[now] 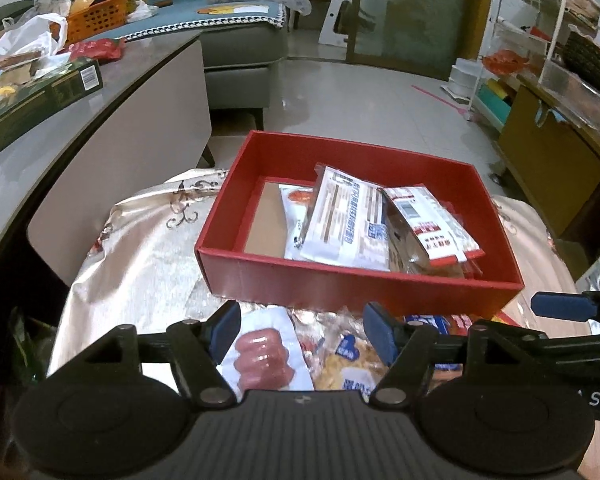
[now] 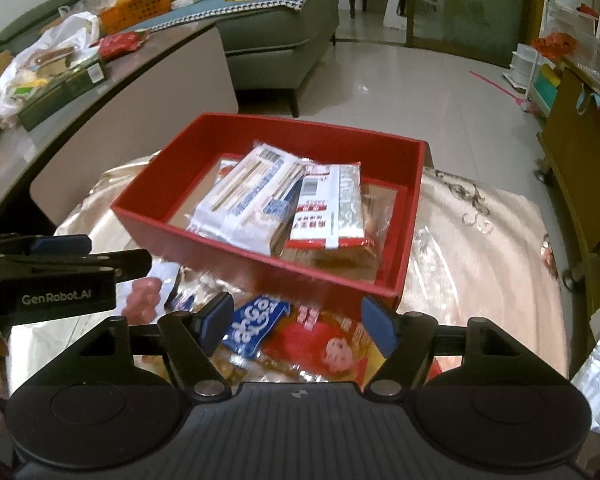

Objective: Organize snacks
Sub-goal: 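Withdraw both tools and move left tool toward the pink sausage pack, then close left tool on the vacuum pack of three pink sausages, then grasp blue-labelled snack bag with right tool while left tool holds sausage pack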

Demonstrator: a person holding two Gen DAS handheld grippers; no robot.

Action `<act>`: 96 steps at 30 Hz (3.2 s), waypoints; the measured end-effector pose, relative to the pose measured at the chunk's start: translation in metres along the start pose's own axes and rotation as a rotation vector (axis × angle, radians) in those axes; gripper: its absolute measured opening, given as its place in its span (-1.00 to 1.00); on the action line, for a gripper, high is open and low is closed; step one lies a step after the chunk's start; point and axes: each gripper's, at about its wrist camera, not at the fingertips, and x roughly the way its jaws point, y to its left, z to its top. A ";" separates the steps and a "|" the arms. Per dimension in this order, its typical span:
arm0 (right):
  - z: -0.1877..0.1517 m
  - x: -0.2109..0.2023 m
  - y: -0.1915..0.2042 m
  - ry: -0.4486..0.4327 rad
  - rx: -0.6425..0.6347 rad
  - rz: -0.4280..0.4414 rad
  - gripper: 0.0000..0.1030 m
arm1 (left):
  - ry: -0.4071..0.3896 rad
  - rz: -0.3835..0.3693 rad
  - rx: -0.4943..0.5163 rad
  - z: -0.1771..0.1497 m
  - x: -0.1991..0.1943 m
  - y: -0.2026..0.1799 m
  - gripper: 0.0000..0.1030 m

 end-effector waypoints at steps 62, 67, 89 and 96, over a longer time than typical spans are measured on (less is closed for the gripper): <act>-0.025 0.039 -0.020 0.206 0.175 0.248 0.63 | 0.218 -0.063 -0.231 -0.044 0.020 0.061 0.17; -0.048 -0.005 0.009 0.211 0.068 0.400 0.61 | 0.206 -0.075 -0.244 -0.044 0.013 0.070 0.17; 0.002 0.090 0.038 0.313 -0.509 0.266 0.89 | 0.249 -0.129 -0.219 -0.040 0.022 0.069 0.17; -0.041 0.048 0.052 0.338 -0.409 0.419 0.81 | 0.247 -0.135 -0.203 -0.040 0.018 0.065 0.18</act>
